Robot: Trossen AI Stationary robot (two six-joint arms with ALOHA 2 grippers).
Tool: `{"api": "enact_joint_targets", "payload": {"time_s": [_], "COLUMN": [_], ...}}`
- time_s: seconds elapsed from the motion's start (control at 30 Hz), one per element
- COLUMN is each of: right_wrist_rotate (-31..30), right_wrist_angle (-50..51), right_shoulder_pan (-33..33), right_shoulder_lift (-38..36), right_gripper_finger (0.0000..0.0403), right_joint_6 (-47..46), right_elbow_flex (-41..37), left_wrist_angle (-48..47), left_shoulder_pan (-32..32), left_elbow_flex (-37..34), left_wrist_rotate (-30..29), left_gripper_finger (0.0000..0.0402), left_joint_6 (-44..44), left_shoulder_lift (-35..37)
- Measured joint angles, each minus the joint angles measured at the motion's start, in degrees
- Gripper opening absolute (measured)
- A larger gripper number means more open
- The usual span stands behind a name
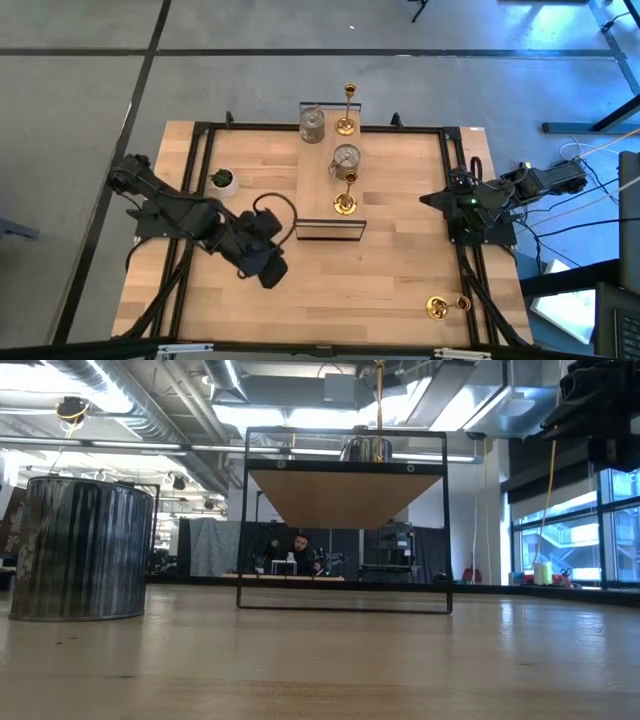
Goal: Pick & Place candle stick holders
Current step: Put the gold candle holder on the shelf
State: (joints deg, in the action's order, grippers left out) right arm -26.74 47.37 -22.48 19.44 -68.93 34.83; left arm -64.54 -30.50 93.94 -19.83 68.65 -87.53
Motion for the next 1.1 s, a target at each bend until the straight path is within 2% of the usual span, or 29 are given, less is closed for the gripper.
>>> {"api": "enact_joint_targets", "payload": {"time_s": [0.37,0.53,0.6,0.77,0.93,1.1], "right_wrist_rotate": [0.0,0.0,0.0,0.7,7.7,15.8], "right_wrist_angle": [0.0,0.0,0.0,0.0,0.0,0.0], "right_shoulder_pan": [0.0,0.0,0.0,0.0,-0.1,-0.2], "right_shoulder_lift": [0.0,0.0,0.0,0.0,0.6,2.3], "right_gripper_finger": [0.007,0.007,0.007,0.007,0.0082,0.0144], "right_joint_6": [0.0,0.0,0.0,0.3,6.7,8.3], "right_elbow_flex": [0.0,0.0,0.0,0.0,0.0,0.0], "left_wrist_angle": [0.9,5.7,10.0,17.2,21.5,30.0], "left_shoulder_pan": [-4.5,-7.6,-9.4,-14.7,-16.4,-16.3], "left_elbow_flex": [-10.4,-14.2,-15.9,-18.7,-22.0,-25.7], "left_wrist_rotate": [3.5,3.5,2.2,-5.7,-8.8,-11.1], "left_gripper_finger": [0.0002,0.0001,0.0001,0.0001,0.0002,0.0001], "left_joint_6": [11.1,15.7,19.5,26.2,29.3,27.6], "left_shoulder_lift": [0.0,0.0,0.0,-0.1,-0.4,-0.4]}}
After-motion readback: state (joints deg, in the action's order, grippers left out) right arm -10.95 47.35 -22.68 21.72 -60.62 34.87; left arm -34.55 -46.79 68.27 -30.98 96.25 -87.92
